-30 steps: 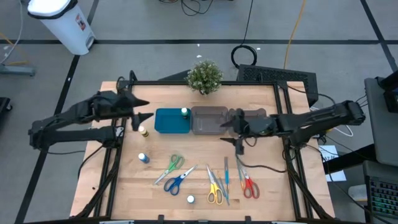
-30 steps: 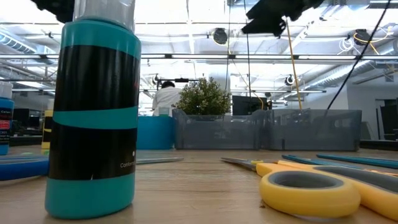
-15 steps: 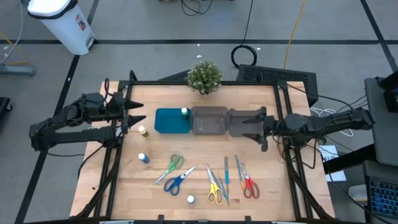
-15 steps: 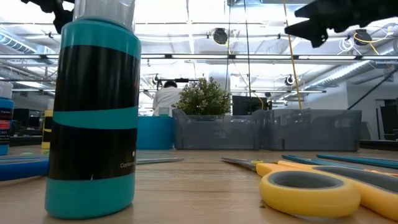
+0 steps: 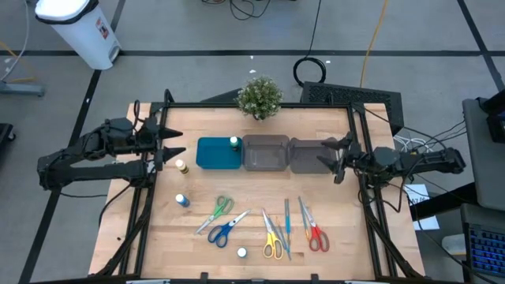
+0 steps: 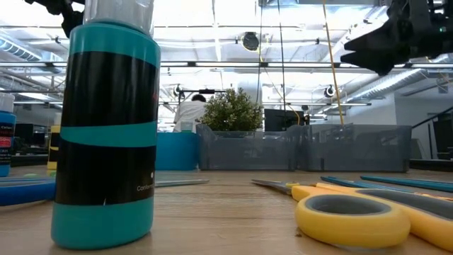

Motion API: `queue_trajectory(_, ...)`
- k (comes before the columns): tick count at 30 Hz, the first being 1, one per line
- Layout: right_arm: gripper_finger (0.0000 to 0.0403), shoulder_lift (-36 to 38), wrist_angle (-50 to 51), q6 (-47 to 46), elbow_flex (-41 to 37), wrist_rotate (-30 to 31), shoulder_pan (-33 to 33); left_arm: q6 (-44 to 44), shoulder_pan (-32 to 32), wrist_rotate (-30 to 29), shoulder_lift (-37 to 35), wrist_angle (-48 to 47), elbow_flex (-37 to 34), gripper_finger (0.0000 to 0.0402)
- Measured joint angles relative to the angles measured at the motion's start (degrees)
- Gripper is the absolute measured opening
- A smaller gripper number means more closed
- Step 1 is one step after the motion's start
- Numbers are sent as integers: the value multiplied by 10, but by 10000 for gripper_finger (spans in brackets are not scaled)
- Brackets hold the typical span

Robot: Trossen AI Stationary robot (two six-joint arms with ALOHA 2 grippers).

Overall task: Pick & Place Paint Supplies
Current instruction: Put the yellow paint bottle into the blue bin

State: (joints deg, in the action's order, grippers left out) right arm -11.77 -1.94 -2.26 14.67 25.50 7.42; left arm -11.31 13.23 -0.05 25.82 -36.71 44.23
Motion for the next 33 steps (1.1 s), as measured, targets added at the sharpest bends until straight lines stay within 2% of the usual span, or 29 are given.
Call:
queue_trajectory(7, 251, 10, -18, 0, -40, -34, 0, 5, 0, 0, 0, 0, 0, 319)
queue_trajectory(16, 251, 10, -48, 0, -80, -161, 0, 6, 0, 0, 6, 1, 0, 310)
queue_trajectory(23, 251, 10, -47, 79, -107, -151, 0, -54, 0, 3, 34, 1, 0, 315)
queue_trajectory(25, 251, 10, -48, 75, -117, -152, 0, -59, 0, 29, 48, -1, 0, 319)
queue_trajectory(29, 251, 8, -46, 60, -126, -151, 0, -59, -3, 98, 87, -57, 15, 319)
queue_trajectory(33, 252, 9, -47, 61, -126, -151, 0, -79, -29, 103, 162, -188, 60, 310)
